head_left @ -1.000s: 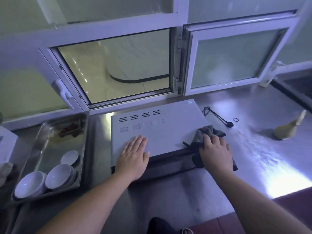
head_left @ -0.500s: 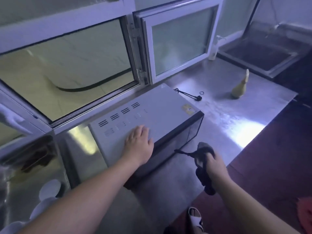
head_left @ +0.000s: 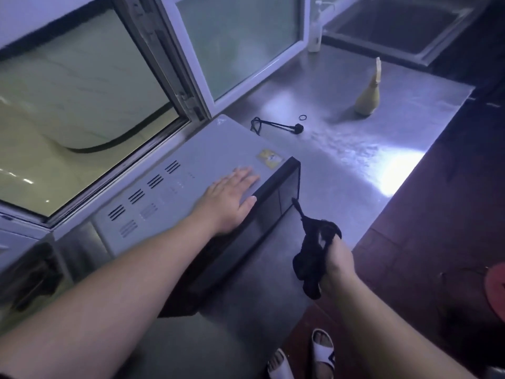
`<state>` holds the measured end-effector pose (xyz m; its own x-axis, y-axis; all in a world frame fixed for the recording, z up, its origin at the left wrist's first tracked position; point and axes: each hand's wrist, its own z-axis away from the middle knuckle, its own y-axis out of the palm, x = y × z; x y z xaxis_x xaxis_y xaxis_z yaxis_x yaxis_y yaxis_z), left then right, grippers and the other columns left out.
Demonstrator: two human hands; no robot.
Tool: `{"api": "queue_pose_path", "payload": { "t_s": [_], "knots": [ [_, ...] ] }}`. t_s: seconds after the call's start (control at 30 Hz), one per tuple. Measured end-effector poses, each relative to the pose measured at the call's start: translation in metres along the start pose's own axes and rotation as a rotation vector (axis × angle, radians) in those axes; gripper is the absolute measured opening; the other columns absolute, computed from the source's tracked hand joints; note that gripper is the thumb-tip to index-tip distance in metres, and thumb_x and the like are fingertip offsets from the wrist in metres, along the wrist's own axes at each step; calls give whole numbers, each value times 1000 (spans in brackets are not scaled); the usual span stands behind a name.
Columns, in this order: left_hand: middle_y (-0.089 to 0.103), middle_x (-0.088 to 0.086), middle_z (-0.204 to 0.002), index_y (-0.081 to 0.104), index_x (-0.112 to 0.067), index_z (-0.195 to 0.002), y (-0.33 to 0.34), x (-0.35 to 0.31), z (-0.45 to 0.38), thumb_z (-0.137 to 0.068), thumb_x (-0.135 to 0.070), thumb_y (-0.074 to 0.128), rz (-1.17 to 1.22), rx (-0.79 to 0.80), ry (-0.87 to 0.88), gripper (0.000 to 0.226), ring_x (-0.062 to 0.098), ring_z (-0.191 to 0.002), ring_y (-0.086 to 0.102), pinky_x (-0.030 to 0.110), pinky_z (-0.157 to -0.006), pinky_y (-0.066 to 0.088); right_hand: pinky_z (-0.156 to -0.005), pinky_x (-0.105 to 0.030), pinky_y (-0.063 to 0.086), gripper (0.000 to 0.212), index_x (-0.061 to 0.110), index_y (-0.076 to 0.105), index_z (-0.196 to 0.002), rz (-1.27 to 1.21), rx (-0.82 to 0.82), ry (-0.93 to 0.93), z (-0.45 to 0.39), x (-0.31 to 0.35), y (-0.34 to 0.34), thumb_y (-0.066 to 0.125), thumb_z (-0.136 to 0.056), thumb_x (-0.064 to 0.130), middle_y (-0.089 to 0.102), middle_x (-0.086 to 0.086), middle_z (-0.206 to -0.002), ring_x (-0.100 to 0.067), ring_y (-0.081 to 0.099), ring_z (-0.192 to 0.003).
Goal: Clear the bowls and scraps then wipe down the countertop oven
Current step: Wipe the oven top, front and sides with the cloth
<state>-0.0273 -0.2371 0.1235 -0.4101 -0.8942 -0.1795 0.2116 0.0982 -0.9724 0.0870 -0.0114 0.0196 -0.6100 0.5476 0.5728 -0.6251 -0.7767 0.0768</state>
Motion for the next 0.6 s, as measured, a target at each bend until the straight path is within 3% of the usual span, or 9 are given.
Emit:
{"api": "queue_pose_path", "payload": {
  "t_s": [0.13, 0.23, 0.33, 0.43, 0.6],
  "knots": [
    [11, -19, -168, 21, -41, -159, 5, -2, 0, -99, -52, 29, 9, -44, -19, 62, 3, -155, 5, 34, -124, 7, -49, -21, 39, 18, 20, 56, -70, -184, 84, 110, -26, 6, 5, 50, -86, 24, 56, 1, -66, -18, 49, -49],
    [18, -19, -167, 27, -41, -158, 6, -4, 0, -96, -54, 29, 21, -84, -31, 63, 3, -154, 11, 34, -124, 11, -46, -21, 44, 18, 15, 65, -88, -263, 88, 133, -36, 11, 22, 54, -84, 28, 66, -6, -82, -19, 56, -59],
    [20, -21, -166, 29, -40, -157, 8, -1, 0, -97, -55, 31, 32, -86, -26, 62, 0, -153, 12, 34, -124, 13, -66, -37, 58, 25, 21, 59, -118, -242, 71, 28, -49, 12, 45, 54, -94, 27, 68, -10, -107, -26, 65, -82],
    [21, -21, -165, 30, -40, -156, 9, 1, -2, -97, -54, 33, 44, -96, -18, 61, -1, -153, 12, 34, -123, 14, -95, -46, 57, 28, 25, 56, -128, -190, 33, -87, -57, 9, 66, 52, -101, 30, 68, -11, -119, -30, 67, -104],
    [22, -20, -165, 31, -40, -156, 10, 1, -2, -97, -51, 37, 49, -105, -7, 60, -1, -153, 12, 35, -124, 15, -100, -37, 51, 41, 26, 53, -145, -118, 0, -94, -74, 6, 95, 47, -105, 35, 66, -2, -128, -24, 62, -113]
  ]
}}
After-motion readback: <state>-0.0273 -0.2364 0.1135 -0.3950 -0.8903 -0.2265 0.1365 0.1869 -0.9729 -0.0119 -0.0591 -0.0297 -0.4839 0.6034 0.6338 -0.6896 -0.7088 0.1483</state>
